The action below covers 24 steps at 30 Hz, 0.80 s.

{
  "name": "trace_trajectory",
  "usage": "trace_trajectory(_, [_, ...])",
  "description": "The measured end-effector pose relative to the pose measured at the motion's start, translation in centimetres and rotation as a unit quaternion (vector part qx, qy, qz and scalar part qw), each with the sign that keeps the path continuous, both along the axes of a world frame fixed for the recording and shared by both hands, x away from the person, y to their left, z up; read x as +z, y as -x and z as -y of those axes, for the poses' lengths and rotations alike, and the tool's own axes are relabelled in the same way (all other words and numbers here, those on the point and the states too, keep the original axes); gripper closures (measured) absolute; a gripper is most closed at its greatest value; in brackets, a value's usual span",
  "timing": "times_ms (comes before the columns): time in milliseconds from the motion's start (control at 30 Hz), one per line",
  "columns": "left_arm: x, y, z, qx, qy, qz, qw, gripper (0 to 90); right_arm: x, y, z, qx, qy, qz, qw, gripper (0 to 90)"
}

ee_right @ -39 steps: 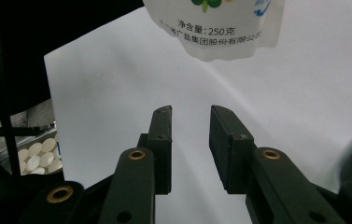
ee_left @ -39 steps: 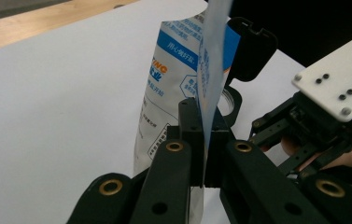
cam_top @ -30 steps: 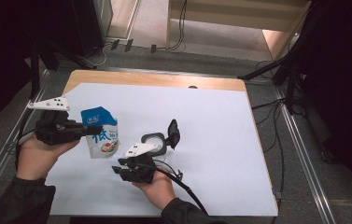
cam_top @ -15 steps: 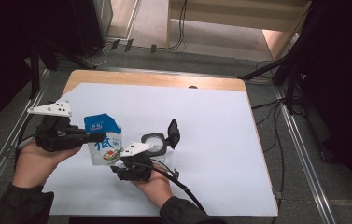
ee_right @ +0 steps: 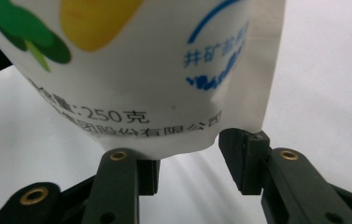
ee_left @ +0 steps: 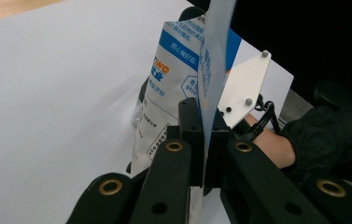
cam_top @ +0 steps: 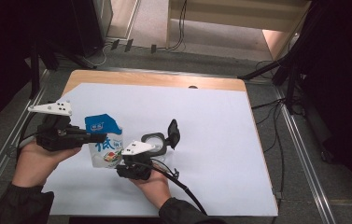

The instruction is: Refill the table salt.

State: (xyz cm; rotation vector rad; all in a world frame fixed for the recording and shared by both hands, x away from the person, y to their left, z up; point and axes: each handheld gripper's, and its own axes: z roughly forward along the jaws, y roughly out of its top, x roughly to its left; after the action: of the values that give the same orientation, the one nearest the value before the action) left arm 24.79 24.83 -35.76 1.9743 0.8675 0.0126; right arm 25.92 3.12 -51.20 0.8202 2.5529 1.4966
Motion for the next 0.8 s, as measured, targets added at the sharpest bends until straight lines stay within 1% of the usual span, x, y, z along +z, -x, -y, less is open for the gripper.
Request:
trace_trajectory(133, [-0.2,-0.1,0.2,0.003,0.001,0.002,1.0000,90.0,0.1,0.0,0.2,0.005,0.004,-0.004,1.0000,57.8])
trace_trajectory(167, [-0.2,-0.2,0.4,0.001,0.000,-0.001,1.0000,90.0,0.1,0.0,0.2,0.006,0.007,-0.002,1.0000,56.6])
trace_trajectory(267, [-0.4,-0.3,0.9,-0.001,-0.004,-0.002,1.0000,90.0,-0.1,0.2,0.4,0.002,0.020,-0.005,0.9998,54.4])
trace_trajectory(367, [-0.4,-0.4,1.0,-0.004,-0.001,-0.005,1.0000,90.0,-0.1,0.3,0.6,-0.003,0.020,-0.003,0.9998,52.5])
trace_trajectory(433, [-0.3,-0.4,1.0,-0.007,0.007,-0.006,0.9999,90.0,0.0,0.4,0.9,0.002,0.005,-0.007,1.0000,50.3])
trace_trajectory(500, [-0.2,-0.4,1.0,-0.009,0.009,-0.006,0.9999,90.0,0.0,0.4,0.9,0.002,0.003,-0.003,1.0000,50.3])
trace_trajectory(567, [-0.2,-0.5,1.0,-0.010,0.010,-0.007,0.9999,90.0,0.1,0.4,1.0,0.004,-0.001,-0.008,1.0000,50.2])
trace_trajectory(600, [-0.1,-0.5,1.0,-0.010,0.012,-0.008,0.9998,90.0,0.1,0.4,1.0,0.004,-0.002,-0.005,1.0000,50.2])
trace_trajectory(633, [-0.1,-0.4,1.0,-0.012,0.019,-0.013,0.9997,90.0,0.2,0.5,1.0,0.004,-0.003,-0.005,1.0000,49.9])
trace_trajectory(667, [0.4,-0.1,1.0,-0.017,0.020,-0.015,0.9995,90.0,0.2,0.6,1.0,0.003,-0.009,-0.003,0.9999,48.3])
trace_trajectory(700, [0.4,-0.1,1.0,-0.017,0.020,-0.015,0.9995,90.0,0.2,0.6,1.0,0.003,-0.009,-0.003,0.9999,48.3])
trace_trajectory(733, [0.7,0.1,1.0,-0.021,0.011,-0.011,0.9997,90.0,0.3,0.5,0.9,0.000,-0.018,-0.009,0.9998,47.0])
trace_trajectory(767, [1.0,0.3,1.0,-0.025,0.014,-0.009,0.9995,90.0,0.3,0.5,0.9,0.000,-0.018,-0.009,0.9998,47.0])
trace_trajectory(800, [1.2,0.6,0.9,-0.028,0.019,-0.009,0.9994,90.0,0.4,0.6,0.8,-0.003,-0.018,-0.002,0.9998,46.9])
